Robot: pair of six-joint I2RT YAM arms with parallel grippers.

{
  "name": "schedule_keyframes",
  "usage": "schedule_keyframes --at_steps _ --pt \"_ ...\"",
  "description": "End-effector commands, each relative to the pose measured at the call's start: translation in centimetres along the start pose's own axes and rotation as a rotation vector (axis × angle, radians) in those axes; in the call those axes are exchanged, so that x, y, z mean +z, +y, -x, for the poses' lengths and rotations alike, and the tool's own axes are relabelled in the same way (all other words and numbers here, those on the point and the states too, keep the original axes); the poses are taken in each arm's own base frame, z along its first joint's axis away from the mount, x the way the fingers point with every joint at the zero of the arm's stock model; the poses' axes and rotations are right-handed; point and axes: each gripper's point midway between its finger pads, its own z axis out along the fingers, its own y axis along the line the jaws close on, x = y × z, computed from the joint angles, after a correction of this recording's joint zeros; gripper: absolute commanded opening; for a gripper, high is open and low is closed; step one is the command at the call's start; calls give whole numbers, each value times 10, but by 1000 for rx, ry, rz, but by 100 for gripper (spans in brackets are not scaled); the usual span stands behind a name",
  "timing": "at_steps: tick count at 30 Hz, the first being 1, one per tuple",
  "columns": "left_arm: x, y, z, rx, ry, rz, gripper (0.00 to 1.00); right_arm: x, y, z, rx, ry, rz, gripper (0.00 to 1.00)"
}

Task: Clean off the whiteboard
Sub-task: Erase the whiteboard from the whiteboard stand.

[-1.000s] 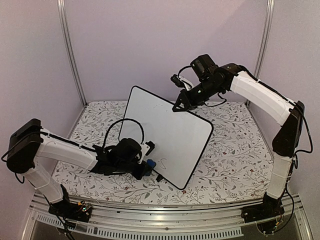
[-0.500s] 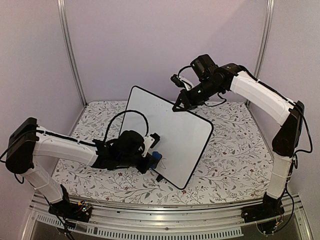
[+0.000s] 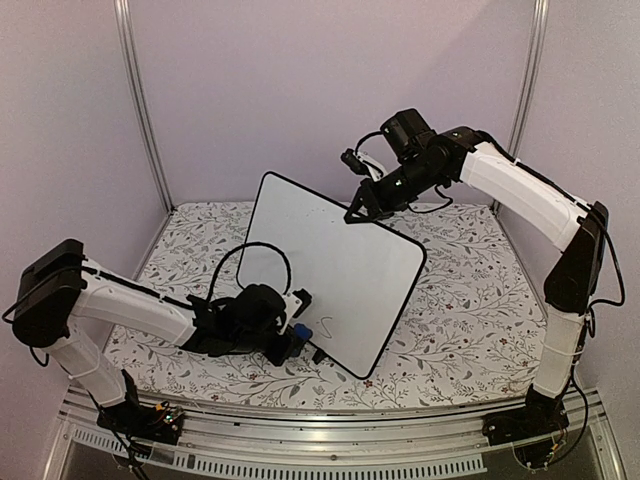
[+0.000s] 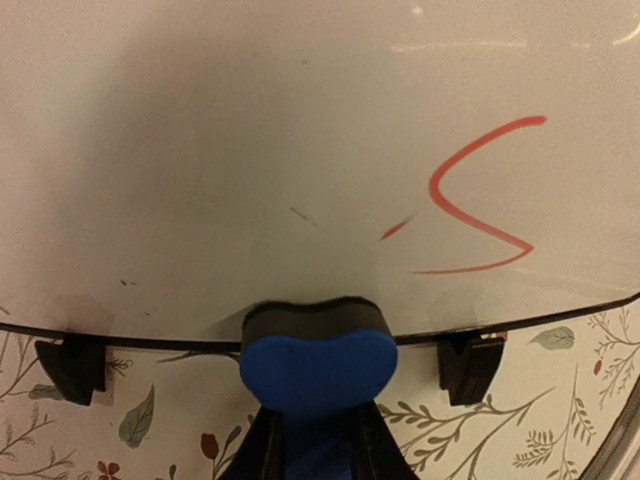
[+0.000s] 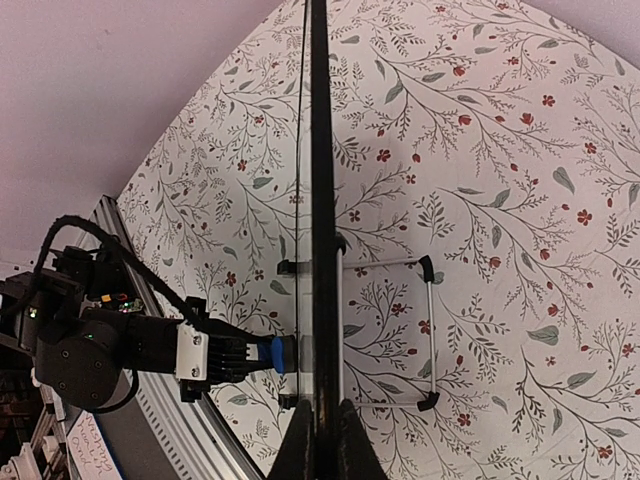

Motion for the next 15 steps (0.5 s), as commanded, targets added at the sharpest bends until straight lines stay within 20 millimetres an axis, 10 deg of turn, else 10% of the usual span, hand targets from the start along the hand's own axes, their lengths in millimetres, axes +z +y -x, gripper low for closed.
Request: schedule_keyframes --at_steps 1,9,15 --pt "-5 -5 24 13 -71 11 0 25 -2 -35 7 142 -5 0" --pt "-6 -19 70 67 -152 -16 0 26 -2 -36 8 145 -4 0" --pt "0 -16 58 80 -119 1 0 24 -1 -35 6 140 -4 0"
